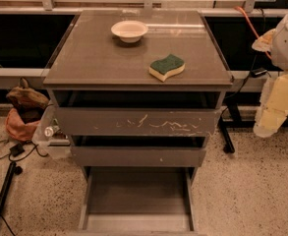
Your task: Place sponge into bottom drawer
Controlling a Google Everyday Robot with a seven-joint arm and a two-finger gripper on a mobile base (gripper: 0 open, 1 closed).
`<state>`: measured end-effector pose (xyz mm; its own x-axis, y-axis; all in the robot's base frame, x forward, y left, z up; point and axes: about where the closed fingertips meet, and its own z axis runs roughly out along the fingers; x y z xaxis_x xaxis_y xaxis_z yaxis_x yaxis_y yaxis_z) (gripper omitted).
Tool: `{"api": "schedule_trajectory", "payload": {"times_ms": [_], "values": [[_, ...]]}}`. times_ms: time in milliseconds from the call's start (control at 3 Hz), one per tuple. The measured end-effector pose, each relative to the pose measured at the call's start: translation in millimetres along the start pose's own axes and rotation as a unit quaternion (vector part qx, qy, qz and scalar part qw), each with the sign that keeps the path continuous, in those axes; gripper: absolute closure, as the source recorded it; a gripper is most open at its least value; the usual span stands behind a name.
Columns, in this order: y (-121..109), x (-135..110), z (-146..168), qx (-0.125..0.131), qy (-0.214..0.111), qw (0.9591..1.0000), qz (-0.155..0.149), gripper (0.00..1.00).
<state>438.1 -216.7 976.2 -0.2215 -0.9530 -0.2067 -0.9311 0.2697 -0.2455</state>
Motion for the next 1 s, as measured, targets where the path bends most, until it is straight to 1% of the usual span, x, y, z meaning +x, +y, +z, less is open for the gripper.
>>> {"api": "schedule_trajectory", "payload": {"times_ms": [333, 667, 1000], "values": [[0.0, 0.0, 0.0, 0.000, 0.000, 1.0000, 0.000, 0.00], [-7.3, -8.5, 10.5, 0.006, -0.017, 0.9998, -0.009, 0.00], [-35.0, -37.0, 26.9, 0.021, -0.058, 0.9971, -0.044, 0.00]]}}
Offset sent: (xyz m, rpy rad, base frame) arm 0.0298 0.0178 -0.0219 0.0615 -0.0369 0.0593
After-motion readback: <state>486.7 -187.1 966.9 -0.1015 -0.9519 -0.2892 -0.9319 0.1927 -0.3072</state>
